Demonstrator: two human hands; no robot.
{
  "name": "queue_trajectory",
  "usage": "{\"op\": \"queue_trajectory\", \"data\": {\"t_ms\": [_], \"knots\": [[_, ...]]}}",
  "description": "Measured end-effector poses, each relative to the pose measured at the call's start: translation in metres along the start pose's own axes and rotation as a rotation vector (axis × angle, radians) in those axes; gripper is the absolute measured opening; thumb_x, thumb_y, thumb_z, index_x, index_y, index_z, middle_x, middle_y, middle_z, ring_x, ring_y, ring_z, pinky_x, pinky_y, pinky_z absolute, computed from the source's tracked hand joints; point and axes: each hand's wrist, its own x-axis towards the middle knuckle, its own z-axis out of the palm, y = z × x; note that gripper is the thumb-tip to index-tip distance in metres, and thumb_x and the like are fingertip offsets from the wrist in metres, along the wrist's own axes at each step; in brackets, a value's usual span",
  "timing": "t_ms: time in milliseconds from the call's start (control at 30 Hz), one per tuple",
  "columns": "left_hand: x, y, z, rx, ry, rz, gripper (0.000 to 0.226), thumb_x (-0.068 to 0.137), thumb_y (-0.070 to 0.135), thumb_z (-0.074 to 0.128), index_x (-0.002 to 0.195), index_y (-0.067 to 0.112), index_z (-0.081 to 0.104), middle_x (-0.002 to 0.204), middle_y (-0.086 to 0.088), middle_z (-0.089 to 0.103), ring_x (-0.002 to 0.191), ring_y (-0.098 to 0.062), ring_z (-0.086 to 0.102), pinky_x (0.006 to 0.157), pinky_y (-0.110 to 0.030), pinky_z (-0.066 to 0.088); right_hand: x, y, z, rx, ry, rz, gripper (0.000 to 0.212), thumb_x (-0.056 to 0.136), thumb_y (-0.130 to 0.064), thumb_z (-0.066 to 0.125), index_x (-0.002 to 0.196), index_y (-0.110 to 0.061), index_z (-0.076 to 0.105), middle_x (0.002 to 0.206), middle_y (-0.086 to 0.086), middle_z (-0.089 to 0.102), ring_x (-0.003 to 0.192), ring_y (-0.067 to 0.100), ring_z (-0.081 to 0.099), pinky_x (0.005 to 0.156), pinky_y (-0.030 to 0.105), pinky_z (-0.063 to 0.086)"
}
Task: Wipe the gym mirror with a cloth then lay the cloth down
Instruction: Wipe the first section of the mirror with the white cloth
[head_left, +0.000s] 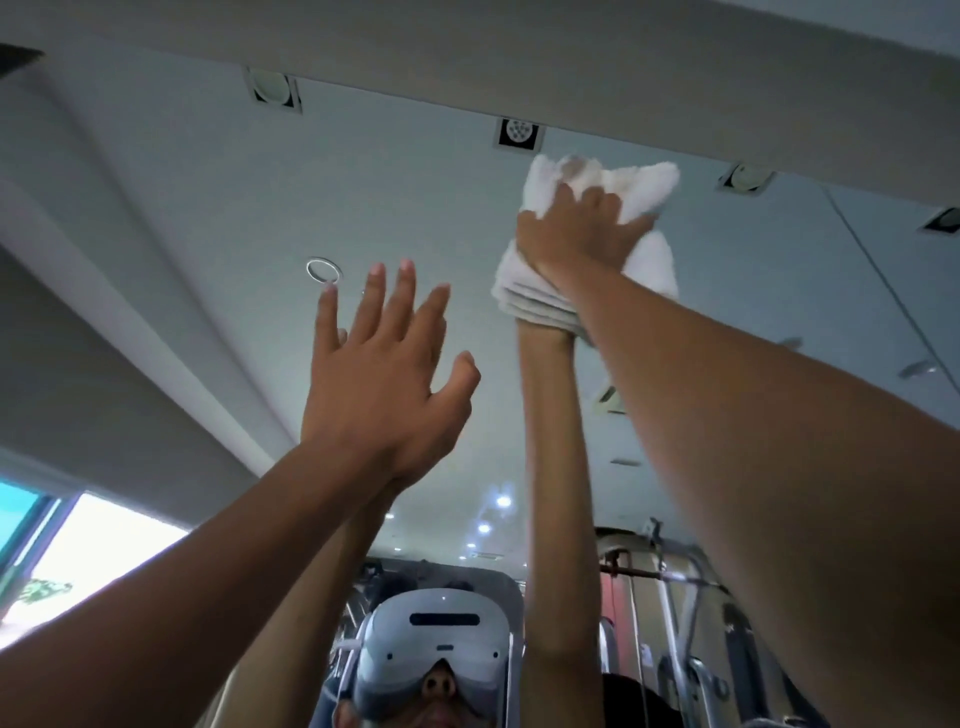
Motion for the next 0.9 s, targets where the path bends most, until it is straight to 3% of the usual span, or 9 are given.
{"op": "queue_trajectory", "data": {"t_ms": [100, 267, 367, 467, 567, 633, 800, 867, 900], "knots": [[0.002, -0.001, 0.000, -0.016, -0.052, -0.051, 0.088, 0.080, 0.062, -0.001, 0.160, 0.027, 0.014, 0.170, -0.001, 0.003, 0.156, -0.016, -0.005, 0.124, -0.047, -0.007, -0.020, -0.023, 0.002, -0.003, 0.023, -0.320, 0.055, 0.099, -0.051, 0.030, 0.150, -0.031, 0.033, 0.155, 0.003, 0.036, 0.142, 0.024, 0.029, 0.112, 0.056, 0.017], [0.002, -0.001, -0.005, 0.054, -0.078, -0.013, 0.091, 0.079, 0.061, -0.001, 0.158, 0.023, 0.023, 0.168, -0.004, 0.015, 0.155, -0.021, 0.007, 0.122, -0.046, 0.007, -0.042, 0.040, -0.017, 0.113, -0.113, -0.819, 0.059, 0.090, -0.055, 0.031, 0.149, -0.048, 0.033, 0.161, -0.014, 0.026, 0.148, 0.010, 0.021, 0.112, 0.049, 0.016], [0.007, -0.014, -0.010, 0.136, -0.076, 0.088, 0.085, 0.083, 0.061, 0.006, 0.153, 0.021, 0.035, 0.160, -0.007, 0.033, 0.149, -0.025, 0.026, 0.111, -0.046, 0.021, -0.040, 0.069, -0.018, 0.109, -0.109, -0.735, 0.062, 0.086, -0.058, 0.029, 0.147, -0.048, 0.034, 0.161, -0.015, 0.027, 0.148, 0.011, 0.020, 0.113, 0.050, 0.018], [0.012, -0.032, -0.015, 0.197, -0.072, 0.224, 0.075, 0.089, 0.058, 0.019, 0.143, 0.015, 0.050, 0.144, -0.013, 0.052, 0.130, -0.031, 0.050, 0.095, -0.045, 0.037, -0.034, 0.046, -0.008, 0.040, -0.017, -0.456, 0.059, 0.091, -0.060, 0.029, 0.147, -0.043, 0.034, 0.157, -0.010, 0.033, 0.145, 0.017, 0.027, 0.108, 0.053, 0.023], [0.016, -0.052, -0.020, 0.181, -0.110, 0.329, 0.067, 0.091, 0.053, 0.028, 0.138, 0.015, 0.056, 0.141, -0.013, 0.057, 0.126, -0.031, 0.056, 0.092, -0.044, 0.043, -0.043, -0.007, -0.002, 0.004, 0.019, -0.201, 0.056, 0.098, -0.053, 0.032, 0.151, -0.035, 0.030, 0.159, -0.001, 0.030, 0.145, 0.022, 0.025, 0.109, 0.053, 0.020], [0.016, -0.070, -0.025, 0.163, -0.131, 0.389, 0.064, 0.092, 0.051, 0.031, 0.140, 0.016, 0.057, 0.145, -0.011, 0.056, 0.131, -0.028, 0.055, 0.095, -0.044, 0.044, -0.061, -0.033, -0.001, -0.026, 0.027, -0.281, 0.057, 0.099, -0.052, 0.031, 0.153, -0.035, 0.027, 0.162, -0.001, 0.024, 0.147, 0.021, 0.022, 0.111, 0.053, 0.019], [0.008, -0.123, -0.040, 0.164, -0.172, 0.430, 0.061, 0.095, 0.051, 0.031, 0.146, 0.023, 0.050, 0.151, -0.005, 0.050, 0.137, -0.026, 0.050, 0.102, -0.049, 0.041, -0.079, -0.011, -0.019, 0.046, -0.137, -0.796, 0.065, 0.087, -0.059, 0.024, 0.152, -0.046, 0.027, 0.163, -0.013, 0.022, 0.148, 0.010, 0.018, 0.109, 0.044, 0.018], [0.003, -0.142, -0.044, 0.158, -0.181, 0.395, 0.061, 0.096, 0.052, 0.029, 0.149, 0.028, 0.046, 0.154, -0.004, 0.047, 0.141, -0.026, 0.046, 0.106, -0.050, 0.038, -0.071, 0.013, -0.024, 0.060, -0.140, -0.852, 0.066, 0.085, -0.057, 0.027, 0.150, -0.044, 0.031, 0.161, -0.009, 0.030, 0.147, 0.012, 0.024, 0.108, 0.046, 0.024], [0.000, -0.150, -0.045, 0.143, -0.179, 0.360, 0.061, 0.096, 0.053, 0.027, 0.150, 0.031, 0.044, 0.156, -0.004, 0.044, 0.144, -0.026, 0.042, 0.109, -0.050, 0.035, -0.062, 0.018, -0.022, 0.058, -0.122, -0.781, 0.064, 0.087, -0.056, 0.029, 0.150, -0.043, 0.031, 0.160, -0.006, 0.032, 0.146, 0.015, 0.027, 0.109, 0.050, 0.028]]}}
